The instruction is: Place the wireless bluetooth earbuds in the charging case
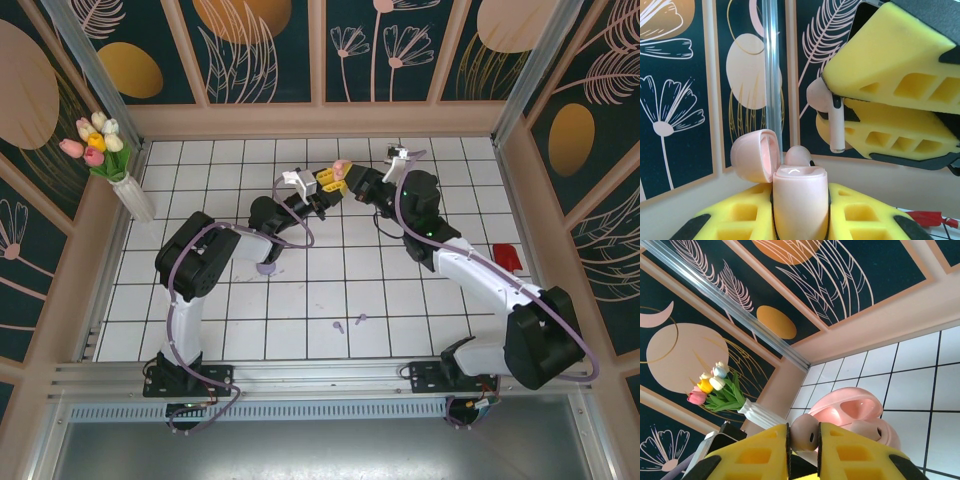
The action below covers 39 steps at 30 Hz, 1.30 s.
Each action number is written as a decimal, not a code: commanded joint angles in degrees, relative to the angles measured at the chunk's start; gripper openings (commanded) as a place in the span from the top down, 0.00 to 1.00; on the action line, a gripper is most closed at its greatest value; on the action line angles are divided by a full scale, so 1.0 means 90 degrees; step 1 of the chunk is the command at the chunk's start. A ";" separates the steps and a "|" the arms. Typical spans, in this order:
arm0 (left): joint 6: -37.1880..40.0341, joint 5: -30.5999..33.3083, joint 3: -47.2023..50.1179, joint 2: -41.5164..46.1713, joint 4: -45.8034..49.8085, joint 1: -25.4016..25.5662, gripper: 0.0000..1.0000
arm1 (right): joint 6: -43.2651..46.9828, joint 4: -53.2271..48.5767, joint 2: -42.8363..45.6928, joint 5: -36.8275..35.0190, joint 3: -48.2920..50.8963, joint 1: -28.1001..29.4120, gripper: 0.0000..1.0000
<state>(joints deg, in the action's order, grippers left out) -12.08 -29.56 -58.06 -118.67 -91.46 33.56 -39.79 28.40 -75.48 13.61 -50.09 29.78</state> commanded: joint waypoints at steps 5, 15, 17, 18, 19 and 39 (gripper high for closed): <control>0.0048 -0.0042 -0.0150 -0.0037 -0.0713 0.0026 1.00 | -0.0048 0.0341 -0.0113 -0.0027 0.0024 0.0040 0.80; 0.0033 -0.0101 -0.0111 -0.0003 -0.0754 0.0034 1.00 | -0.0061 0.0327 -0.0226 -0.0144 -0.0011 0.0004 0.80; 0.0033 -0.0111 -0.0097 -0.0007 -0.0761 0.0040 1.00 | -0.0085 0.0352 -0.0241 -0.0164 -0.0010 -0.0013 0.80; 0.0033 -0.0123 -0.0092 -0.0008 -0.0759 0.0040 1.00 | -0.0090 0.0360 -0.0244 -0.0174 -0.0011 -0.0018 0.80; 0.0031 -0.0123 -0.0082 -0.0002 -0.0770 0.0040 1.00 | -0.0090 0.0369 -0.0246 -0.0174 -0.0020 -0.0027 0.80; 0.0025 -0.0064 -0.0072 -0.0124 -0.0741 0.0034 1.00 | -0.0169 0.0384 0.0142 -0.0056 -0.0060 -0.0067 0.80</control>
<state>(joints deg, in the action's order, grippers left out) -12.08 -29.58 -58.11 -119.00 -91.46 33.56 -40.88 28.56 -76.51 13.15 -50.09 29.65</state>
